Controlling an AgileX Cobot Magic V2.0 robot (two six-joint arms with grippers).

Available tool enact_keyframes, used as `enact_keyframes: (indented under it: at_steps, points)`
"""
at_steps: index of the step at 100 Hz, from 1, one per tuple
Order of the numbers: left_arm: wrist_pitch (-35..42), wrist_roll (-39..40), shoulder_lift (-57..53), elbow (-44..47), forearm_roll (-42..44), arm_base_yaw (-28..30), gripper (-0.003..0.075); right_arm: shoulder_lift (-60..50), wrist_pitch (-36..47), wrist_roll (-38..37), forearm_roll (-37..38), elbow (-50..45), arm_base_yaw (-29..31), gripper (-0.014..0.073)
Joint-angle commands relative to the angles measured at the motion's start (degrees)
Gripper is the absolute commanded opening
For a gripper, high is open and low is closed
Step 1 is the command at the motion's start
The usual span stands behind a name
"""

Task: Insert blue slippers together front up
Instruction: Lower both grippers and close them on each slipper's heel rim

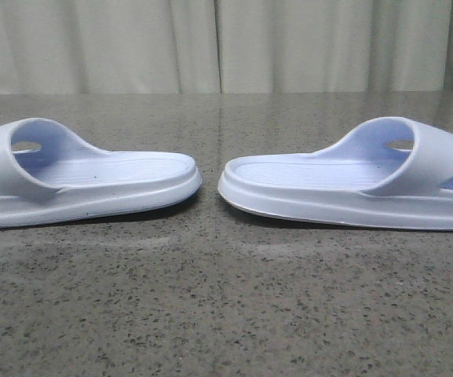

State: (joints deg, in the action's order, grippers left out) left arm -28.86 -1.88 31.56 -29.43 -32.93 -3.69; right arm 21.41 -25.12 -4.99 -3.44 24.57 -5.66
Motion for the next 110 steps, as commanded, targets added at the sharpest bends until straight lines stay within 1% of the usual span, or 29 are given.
enact_keyframes:
  at_steps: [1, 8, 20, 40, 59, 78, 110]
  points:
    - [2.9, 0.4, 0.5, -2.2, -3.9, 0.1, 0.0356, 0.8, 5.4, 0.2, -0.4, 2.2, 0.2, 0.0369]
    - [3.1, 0.4, 0.5, -2.2, -5.2, 0.1, 0.0407, 0.8, 5.8, 0.2, -0.5, 2.2, 0.2, 0.0390]
    - [3.1, 0.8, 0.5, -2.1, -5.2, 0.1, 0.0406, 0.8, 7.2, 0.2, -0.9, 2.2, 0.2, 0.0390]
    - [5.4, 11.4, 0.5, -0.4, -5.1, 0.1, 0.0405, 0.8, 7.6, 0.2, -0.9, 2.2, 0.2, 0.0390]
    - [7.4, 19.0, 0.6, 3.5, -5.2, 0.1, 0.0405, 0.8, 7.6, 0.2, -0.9, 2.2, 0.2, 0.0390]
    - [7.7, 20.3, 2.0, 5.1, -5.3, 0.1, 0.0405, 0.8, 7.6, 0.2, -1.0, 2.2, 0.2, 0.0390]
    - [7.2, 20.3, 9.6, 5.1, -7.9, 0.1, 0.0405, 0.8, 7.6, 0.2, -1.4, 2.2, 0.2, 0.0390]
